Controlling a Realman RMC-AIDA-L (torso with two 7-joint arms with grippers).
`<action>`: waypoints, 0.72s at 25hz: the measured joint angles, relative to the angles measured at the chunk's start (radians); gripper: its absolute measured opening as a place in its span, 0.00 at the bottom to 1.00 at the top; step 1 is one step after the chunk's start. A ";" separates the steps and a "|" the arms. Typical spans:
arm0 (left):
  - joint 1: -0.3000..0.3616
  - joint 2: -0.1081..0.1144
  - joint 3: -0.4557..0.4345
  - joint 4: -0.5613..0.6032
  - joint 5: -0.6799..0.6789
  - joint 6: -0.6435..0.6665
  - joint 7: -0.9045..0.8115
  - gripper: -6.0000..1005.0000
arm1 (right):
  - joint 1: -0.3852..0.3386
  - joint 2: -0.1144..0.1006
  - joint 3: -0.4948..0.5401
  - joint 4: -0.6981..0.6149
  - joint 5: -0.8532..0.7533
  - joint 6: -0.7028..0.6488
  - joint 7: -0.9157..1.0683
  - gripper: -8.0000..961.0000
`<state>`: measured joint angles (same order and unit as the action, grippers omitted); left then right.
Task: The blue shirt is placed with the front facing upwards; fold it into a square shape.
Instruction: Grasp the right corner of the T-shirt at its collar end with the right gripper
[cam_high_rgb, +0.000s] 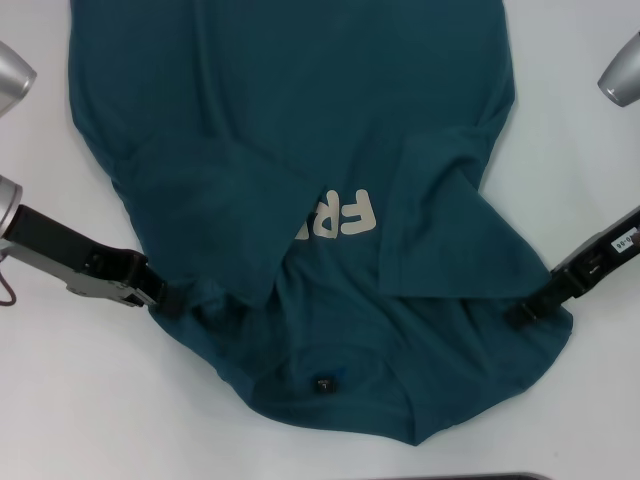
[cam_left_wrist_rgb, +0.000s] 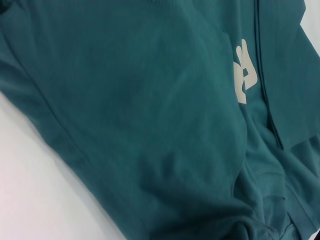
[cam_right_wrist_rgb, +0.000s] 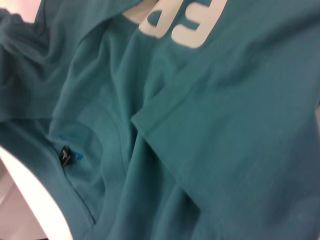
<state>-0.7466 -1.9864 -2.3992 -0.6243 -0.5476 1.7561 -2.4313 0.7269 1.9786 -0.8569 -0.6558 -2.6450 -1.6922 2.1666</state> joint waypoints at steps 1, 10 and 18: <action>-0.001 0.000 0.000 0.000 0.000 0.000 0.000 0.04 | 0.000 0.001 0.000 -0.001 0.002 0.006 0.000 0.90; -0.008 0.001 0.000 0.000 0.000 -0.002 -0.001 0.04 | 0.005 0.000 -0.006 0.009 0.039 0.010 -0.021 0.89; -0.014 0.002 -0.002 0.000 0.000 -0.003 -0.002 0.04 | 0.003 -0.011 -0.007 0.024 0.034 -0.024 -0.024 0.89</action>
<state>-0.7602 -1.9849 -2.4007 -0.6243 -0.5476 1.7527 -2.4328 0.7302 1.9678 -0.8641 -0.6319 -2.6109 -1.7161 2.1429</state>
